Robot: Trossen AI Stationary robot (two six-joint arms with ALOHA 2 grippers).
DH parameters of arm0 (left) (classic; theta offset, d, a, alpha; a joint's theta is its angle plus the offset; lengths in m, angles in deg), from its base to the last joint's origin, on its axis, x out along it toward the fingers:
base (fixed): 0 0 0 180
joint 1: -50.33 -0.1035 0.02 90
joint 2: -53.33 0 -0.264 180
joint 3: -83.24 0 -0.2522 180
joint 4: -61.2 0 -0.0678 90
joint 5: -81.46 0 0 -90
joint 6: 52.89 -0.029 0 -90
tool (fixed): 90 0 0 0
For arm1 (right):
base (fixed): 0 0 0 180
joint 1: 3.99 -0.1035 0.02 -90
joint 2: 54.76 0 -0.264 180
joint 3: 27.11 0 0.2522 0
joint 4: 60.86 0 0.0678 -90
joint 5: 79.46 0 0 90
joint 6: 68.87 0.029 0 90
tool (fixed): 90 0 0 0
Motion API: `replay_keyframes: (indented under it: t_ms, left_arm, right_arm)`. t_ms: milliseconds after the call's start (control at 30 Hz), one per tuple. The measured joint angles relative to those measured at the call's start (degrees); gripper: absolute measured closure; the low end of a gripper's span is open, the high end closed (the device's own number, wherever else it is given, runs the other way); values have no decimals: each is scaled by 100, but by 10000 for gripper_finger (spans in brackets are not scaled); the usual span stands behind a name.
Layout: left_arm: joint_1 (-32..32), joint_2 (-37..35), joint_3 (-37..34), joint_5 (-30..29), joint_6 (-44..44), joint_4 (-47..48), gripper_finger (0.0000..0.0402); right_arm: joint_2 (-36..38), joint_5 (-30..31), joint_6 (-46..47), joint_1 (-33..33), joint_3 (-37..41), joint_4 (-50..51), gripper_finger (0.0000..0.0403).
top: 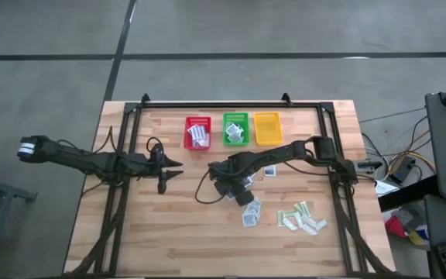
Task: Pick & Place First Aid Supplies
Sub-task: Put the alcohol pad into the green basket
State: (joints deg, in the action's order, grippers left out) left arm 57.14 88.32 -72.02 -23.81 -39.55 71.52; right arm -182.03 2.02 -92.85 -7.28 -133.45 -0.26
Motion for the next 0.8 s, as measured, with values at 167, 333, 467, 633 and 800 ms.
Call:
replay_keyframes:
  t_ms: [167, 333, 467, 633, 800]
  left_arm:
    - [0, 1, 0, 25, -4, 1, 268]
    - [0, 2, 0, 94, -7, 2, 268]
    - [0, 2, 0, 94, -13, 2, 268]
    - [0, 2, 0, 94, -17, 2, 268]
    - [0, 2, 0, 94, -16, 2, 268]
  right_arm:
    - [-8, 1, 73, -2, 7, 6, 319]
    - [126, -11, 158, -3, 37, -49, 339]
    - [208, -37, 294, -11, 55, -122, 350]
    - [226, -108, 415, -9, 16, -152, 369]
    - [243, -104, 419, 4, -228, -193, 388]
